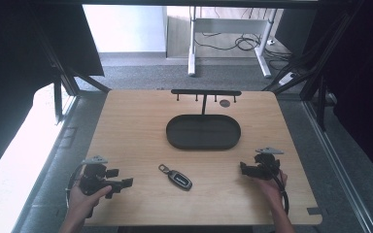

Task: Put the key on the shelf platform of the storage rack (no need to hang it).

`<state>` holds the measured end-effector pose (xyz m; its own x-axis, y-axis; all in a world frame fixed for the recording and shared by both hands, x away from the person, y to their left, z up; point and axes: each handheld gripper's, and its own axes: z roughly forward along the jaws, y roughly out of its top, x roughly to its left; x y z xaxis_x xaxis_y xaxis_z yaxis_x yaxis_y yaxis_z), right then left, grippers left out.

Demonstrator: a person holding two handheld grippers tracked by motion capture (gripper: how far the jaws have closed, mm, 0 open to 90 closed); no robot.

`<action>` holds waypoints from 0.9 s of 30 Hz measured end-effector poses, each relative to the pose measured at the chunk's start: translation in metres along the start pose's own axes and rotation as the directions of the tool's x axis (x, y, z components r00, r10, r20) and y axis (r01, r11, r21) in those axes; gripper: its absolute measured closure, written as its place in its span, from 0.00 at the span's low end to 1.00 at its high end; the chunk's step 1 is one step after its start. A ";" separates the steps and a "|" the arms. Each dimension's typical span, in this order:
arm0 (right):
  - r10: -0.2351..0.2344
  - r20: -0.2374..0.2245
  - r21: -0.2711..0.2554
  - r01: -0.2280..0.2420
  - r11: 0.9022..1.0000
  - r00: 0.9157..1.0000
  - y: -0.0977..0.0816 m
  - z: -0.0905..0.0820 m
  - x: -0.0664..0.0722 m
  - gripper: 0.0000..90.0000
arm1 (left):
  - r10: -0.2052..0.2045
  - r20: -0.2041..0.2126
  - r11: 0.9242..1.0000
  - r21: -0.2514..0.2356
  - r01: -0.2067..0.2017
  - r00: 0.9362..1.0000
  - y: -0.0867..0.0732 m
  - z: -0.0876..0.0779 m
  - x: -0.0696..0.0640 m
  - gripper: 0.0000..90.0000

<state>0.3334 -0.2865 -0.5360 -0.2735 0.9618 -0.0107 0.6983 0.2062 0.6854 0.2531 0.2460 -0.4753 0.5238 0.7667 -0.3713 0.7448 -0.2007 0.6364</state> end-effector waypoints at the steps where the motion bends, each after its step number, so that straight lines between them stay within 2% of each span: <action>1: -0.006 0.001 0.002 0.006 1.000 1.000 0.000 -0.001 0.001 0.17 | -0.002 -0.001 1.000 -0.005 0.002 1.000 0.000 -0.001 0.000 0.22; 4: -0.044 0.016 -0.010 0.044 0.999 0.999 0.001 -0.009 0.005 0.21 | -0.003 -0.003 1.000 -0.010 0.003 1.000 0.000 -0.003 0.000 0.22; 6: -0.054 0.001 -0.031 0.054 0.998 0.999 0.002 -0.016 0.008 0.25 | -0.004 -0.003 1.000 -0.011 0.004 1.000 -0.001 -0.003 0.000 0.22; 8: -0.068 -0.033 -0.048 0.066 0.997 0.997 0.006 -0.024 0.011 0.29 | -0.004 -0.004 1.000 -0.013 0.004 1.000 0.000 -0.005 0.000 0.22; 9: -0.068 -0.033 -0.048 0.066 0.997 0.997 0.006 -0.024 0.011 0.29 | -0.004 -0.004 1.000 -0.013 0.004 1.000 0.000 -0.005 0.000 0.22; 10: -0.088 -0.050 -0.062 0.085 0.994 0.995 0.009 -0.029 0.014 0.32 | -0.005 -0.006 1.000 -0.017 0.005 1.000 0.000 -0.006 0.001 0.22; 13: -0.128 -0.064 -0.065 0.124 0.990 0.990 0.017 -0.035 0.022 0.34 | -0.012 -0.009 1.000 -0.022 0.012 1.000 0.000 -0.007 0.003 0.22; 14: -0.145 -0.084 -0.063 0.140 0.988 0.986 0.021 -0.037 0.026 0.35 | -0.012 -0.009 1.000 -0.022 0.012 1.000 0.000 -0.007 0.003 0.22; 17: -0.150 -0.109 -0.059 0.145 0.988 0.983 0.026 -0.041 0.030 0.37 | -0.013 -0.010 1.000 -0.021 0.012 1.000 0.000 -0.007 0.002 0.22; 18: -0.159 -0.136 -0.049 0.154 0.987 0.978 0.032 -0.045 0.034 0.38 | -0.009 -0.007 1.000 -0.019 0.009 1.000 0.000 -0.006 0.001 0.22; 20: -0.166 -0.143 -0.046 0.161 0.986 0.976 0.034 -0.046 0.036 0.38 | -0.007 -0.007 1.000 -0.018 0.007 1.000 0.000 -0.006 0.001 0.22; 21: -0.185 -0.150 -0.038 0.181 0.983 0.971 0.039 -0.049 0.039 0.39 | -0.005 -0.005 1.000 -0.017 0.005 1.000 0.000 -0.006 0.001 0.22; 25: -0.205 -0.187 -0.027 0.204 0.979 0.961 0.048 -0.055 0.046 0.40 | -0.006 -0.005 1.000 -0.014 0.006 1.000 0.000 -0.005 0.000 0.22; 27: -0.208 -0.193 -0.025 0.207 0.978 0.959 0.051 -0.056 0.047 0.40 | -0.006 -0.005 1.000 -0.013 0.006 1.000 0.000 -0.005 0.000 0.22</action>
<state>0.3185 -0.2407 -0.4607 -0.5354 0.8445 -0.0124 0.6096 0.3965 0.6864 0.2512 0.2491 -0.4723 0.5171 0.7711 -0.3714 0.7425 -0.1883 0.6428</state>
